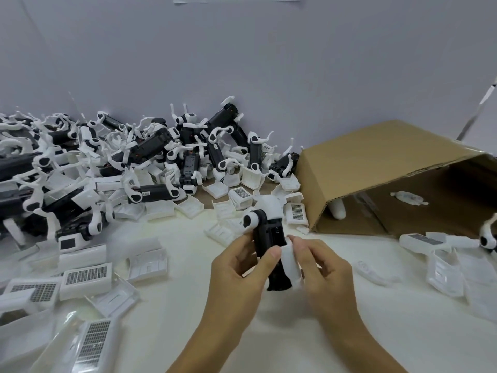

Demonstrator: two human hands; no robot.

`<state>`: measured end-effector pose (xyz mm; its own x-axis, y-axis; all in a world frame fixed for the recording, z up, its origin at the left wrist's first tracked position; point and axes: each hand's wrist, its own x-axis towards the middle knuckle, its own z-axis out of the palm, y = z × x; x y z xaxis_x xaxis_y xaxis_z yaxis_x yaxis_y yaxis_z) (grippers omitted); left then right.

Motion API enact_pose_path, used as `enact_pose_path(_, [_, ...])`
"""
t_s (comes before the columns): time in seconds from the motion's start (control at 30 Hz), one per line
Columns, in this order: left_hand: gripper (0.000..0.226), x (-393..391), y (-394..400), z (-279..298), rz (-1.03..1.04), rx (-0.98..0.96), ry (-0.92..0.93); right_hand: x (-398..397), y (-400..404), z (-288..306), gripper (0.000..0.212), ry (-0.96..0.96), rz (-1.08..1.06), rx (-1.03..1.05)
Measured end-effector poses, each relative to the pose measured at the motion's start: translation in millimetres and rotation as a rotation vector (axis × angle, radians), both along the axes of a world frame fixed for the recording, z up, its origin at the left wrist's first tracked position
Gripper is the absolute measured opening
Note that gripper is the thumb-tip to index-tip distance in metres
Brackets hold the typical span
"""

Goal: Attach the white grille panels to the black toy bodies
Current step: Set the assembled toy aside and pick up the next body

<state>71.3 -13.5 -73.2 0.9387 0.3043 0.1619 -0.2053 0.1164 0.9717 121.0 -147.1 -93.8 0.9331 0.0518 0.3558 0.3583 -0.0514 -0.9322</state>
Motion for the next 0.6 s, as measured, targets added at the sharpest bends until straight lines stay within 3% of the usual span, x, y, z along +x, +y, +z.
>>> enact_pose_path(0.13, [0.022, 1.2, 5.6, 1.6, 0.083, 0.005, -0.024, -1.9, 2.5, 2.5, 0.027, 0.019, 0.088, 0.036])
enact_pose_path(0.27, [0.032, -0.5, 1.8, 3.2, 0.06, 0.044, -0.047, -3.3, 5.8, 2.9, 0.042, 0.01, 0.076, 0.177])
enact_pose_path(0.43, [0.025, -3.0, -2.0, 1.0, 0.042, 0.119, -0.073, -0.5, 2.4, -0.4, 0.037, 0.022, 0.107, 0.145])
enact_pose_path(0.6, [0.021, -7.0, -2.0, 6.6, 0.048, 0.037, -0.083, -2.8, 2.1, 2.3, 0.039, 0.022, 0.165, 0.075])
